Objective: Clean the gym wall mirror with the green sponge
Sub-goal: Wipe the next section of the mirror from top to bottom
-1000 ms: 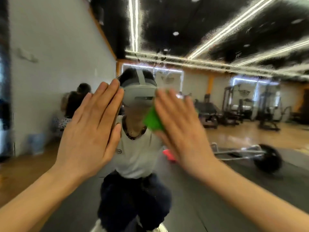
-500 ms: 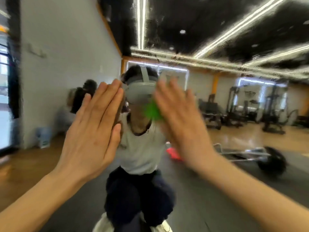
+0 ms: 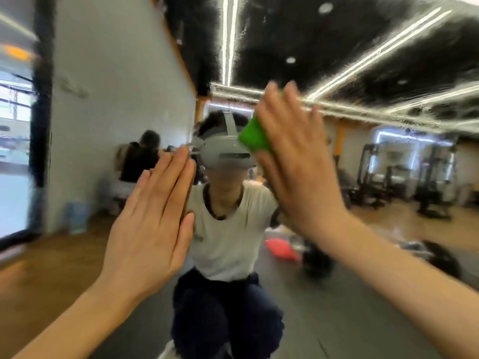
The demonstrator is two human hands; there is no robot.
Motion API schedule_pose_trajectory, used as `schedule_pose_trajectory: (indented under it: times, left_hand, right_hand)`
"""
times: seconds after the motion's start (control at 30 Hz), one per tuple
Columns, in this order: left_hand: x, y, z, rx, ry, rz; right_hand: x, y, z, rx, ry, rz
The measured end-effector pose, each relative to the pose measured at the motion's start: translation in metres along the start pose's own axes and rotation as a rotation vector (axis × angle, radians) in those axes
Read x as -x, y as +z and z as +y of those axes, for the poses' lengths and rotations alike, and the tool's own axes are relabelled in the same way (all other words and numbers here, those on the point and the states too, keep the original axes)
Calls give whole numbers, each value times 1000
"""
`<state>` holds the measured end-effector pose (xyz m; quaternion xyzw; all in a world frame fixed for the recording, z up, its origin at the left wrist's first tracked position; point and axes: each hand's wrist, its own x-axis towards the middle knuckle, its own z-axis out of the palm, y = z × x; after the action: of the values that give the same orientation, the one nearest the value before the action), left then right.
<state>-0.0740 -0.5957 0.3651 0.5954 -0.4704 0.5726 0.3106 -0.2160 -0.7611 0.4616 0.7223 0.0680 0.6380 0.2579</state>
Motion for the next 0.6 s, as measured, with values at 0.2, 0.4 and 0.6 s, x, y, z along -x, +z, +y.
schedule_pose_trajectory:
  times: [0.2,0.4,0.6]
  left_hand:
    - [0,-4,0,-6,-5,-51]
    - [0,-8,-1,29,11,-91]
    - [3,-10,-1,29,-5,-123]
  right_hand:
    - [123,-20,-39,33,-459,-439]
    - [-4,-12,10,9,-29,-137]
    - [62,3,-39,5,-124,-188]
